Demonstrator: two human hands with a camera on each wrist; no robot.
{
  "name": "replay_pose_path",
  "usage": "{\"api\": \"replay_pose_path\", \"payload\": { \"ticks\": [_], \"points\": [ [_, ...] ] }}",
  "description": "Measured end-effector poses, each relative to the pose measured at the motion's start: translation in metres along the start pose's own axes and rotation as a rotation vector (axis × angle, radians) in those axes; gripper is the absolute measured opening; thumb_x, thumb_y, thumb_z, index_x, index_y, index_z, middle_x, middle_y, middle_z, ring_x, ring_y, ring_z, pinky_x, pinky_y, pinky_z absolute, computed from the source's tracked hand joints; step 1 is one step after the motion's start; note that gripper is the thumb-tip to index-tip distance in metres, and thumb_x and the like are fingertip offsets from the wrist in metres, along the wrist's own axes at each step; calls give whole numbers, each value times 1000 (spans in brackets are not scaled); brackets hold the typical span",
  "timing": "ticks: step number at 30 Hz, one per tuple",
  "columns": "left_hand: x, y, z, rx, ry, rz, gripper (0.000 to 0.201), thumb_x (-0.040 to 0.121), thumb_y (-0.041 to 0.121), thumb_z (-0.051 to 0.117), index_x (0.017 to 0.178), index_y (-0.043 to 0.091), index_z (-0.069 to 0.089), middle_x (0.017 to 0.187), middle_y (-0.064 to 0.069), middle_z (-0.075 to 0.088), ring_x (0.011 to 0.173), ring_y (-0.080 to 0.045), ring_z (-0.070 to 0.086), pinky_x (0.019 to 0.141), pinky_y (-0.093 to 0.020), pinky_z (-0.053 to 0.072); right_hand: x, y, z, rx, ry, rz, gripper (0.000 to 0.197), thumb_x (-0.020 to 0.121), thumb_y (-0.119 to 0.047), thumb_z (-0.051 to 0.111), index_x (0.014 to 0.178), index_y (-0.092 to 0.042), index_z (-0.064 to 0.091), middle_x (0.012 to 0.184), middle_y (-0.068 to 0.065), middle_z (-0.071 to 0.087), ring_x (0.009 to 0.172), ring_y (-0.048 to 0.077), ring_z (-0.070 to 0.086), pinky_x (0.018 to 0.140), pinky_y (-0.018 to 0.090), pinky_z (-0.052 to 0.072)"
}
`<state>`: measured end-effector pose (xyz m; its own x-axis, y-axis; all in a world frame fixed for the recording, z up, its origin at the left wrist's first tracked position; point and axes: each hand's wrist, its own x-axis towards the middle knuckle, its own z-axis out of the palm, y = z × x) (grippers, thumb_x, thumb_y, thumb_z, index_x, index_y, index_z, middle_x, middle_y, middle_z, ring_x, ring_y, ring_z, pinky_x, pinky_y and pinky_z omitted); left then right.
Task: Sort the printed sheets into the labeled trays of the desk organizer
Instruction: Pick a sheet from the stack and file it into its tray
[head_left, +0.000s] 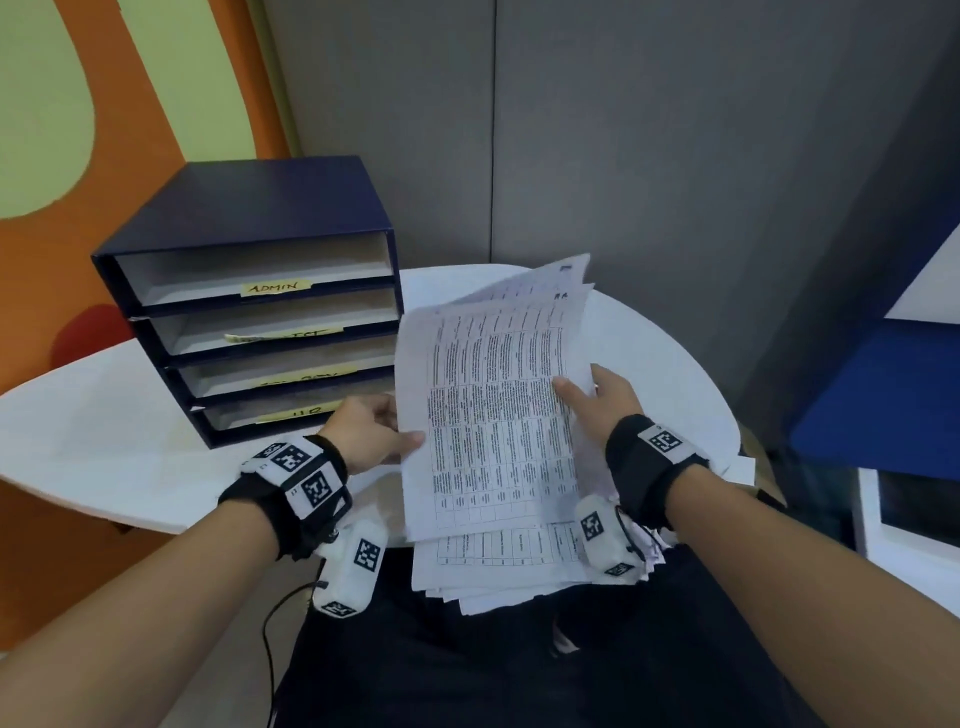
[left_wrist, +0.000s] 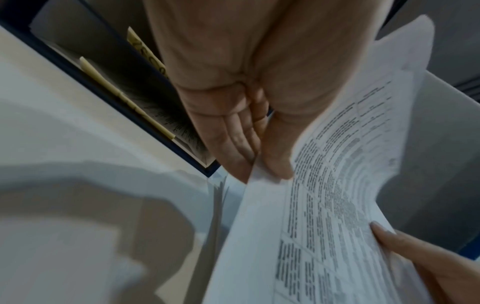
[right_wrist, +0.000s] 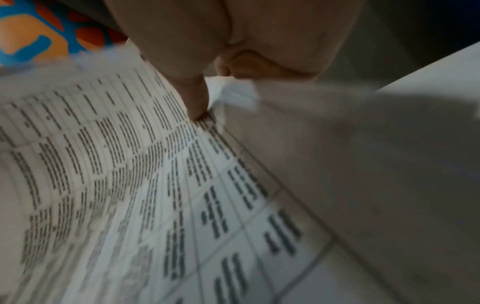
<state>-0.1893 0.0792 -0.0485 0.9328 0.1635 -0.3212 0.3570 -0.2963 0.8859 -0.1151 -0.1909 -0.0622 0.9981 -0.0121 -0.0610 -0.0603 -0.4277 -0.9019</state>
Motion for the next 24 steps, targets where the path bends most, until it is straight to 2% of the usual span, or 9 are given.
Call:
{"api": "replay_pose_path", "payload": {
  "ticks": [2, 5, 7, 9, 11, 14, 17, 21, 24],
  "points": [
    [-2, 1, 1, -9, -44, 25, 37, 81, 5, 78, 114, 11, 63, 101, -6, 76, 89, -19, 75, 78, -32, 61, 3, 0, -2, -16, -6, -13, 52, 87, -43, 64, 127, -9, 59, 125, 7, 64, 114, 23, 60, 101, 43, 47],
    [-4, 6, 3, 43, 17, 84, 29, 91, 23, 69, 119, 16, 64, 107, 1, 74, 95, -16, 73, 82, -33, 58, -1, -5, -3, -5, -56, 16, 42, 90, -38, 60, 123, -13, 60, 115, 6, 69, 103, 24, 66, 92, 42, 53],
    [-6, 10, 6, 66, 68, 95, 24, 99, 31, 57, 114, 15, 67, 105, 0, 75, 94, -20, 73, 82, -39, 60, -4, -10, -1, -12, -92, 4, 28, 94, -33, 55, 114, -15, 64, 104, 3, 71, 92, 21, 68, 86, 39, 55],
    [-9, 12, 6, 40, 86, 63, 25, 102, 32, 52, 106, 14, 69, 100, -4, 76, 90, -23, 74, 81, -40, 61, -7, -14, 2, -65, -126, -14, 28, 98, -32, 49, 110, -13, 64, 102, 3, 70, 90, 21, 67, 85, 36, 53],
    [-13, 13, 4, 31, 100, 17, 23, 100, 31, 56, 99, 13, 70, 96, -5, 77, 85, -22, 75, 74, -36, 62, -10, -17, 6, -127, -145, -39, 37, 98, -40, 44, 113, -11, 62, 108, 6, 69, 96, 23, 64, 90, 38, 51],
    [-20, 5, 0, -9, 105, -46, 24, 98, 32, 59, 100, 10, 71, 94, -8, 78, 75, -22, 74, 66, -32, 62, -9, -19, 11, -172, -161, -35, 60, 90, -58, 45, 133, -16, 48, 131, 3, 58, 115, 24, 58, 100, 41, 46],
    [-33, -13, -4, -74, 72, -129, 27, 99, 31, 58, 108, 8, 70, 96, -10, 78, 76, -26, 72, 74, -41, 61, -10, -20, 15, -255, -192, -59, 48, 93, -41, 56, 135, -24, 42, 131, 6, 57, 108, 22, 59, 91, 30, 46],
    [-50, -33, -6, -178, 47, -222, 25, 99, 19, 54, 116, 3, 65, 91, -14, 76, 51, -18, 64, 49, -28, 56, -22, -26, 23, -358, -290, -169, 55, 96, -36, 54, 146, -39, 29, 143, 9, 48, 130, 22, 47, 97, 30, 39],
    [-54, -31, -9, -206, 71, -258, 21, 97, 14, 48, 105, 1, 63, 66, -8, 71, 40, -17, 60, 42, -22, 50, -29, -33, 35, -459, -385, -250, 58, 100, -34, 47, 149, -45, 18, 146, 3, 45, 120, 25, 55, 88, 29, 46]
  ]
}}
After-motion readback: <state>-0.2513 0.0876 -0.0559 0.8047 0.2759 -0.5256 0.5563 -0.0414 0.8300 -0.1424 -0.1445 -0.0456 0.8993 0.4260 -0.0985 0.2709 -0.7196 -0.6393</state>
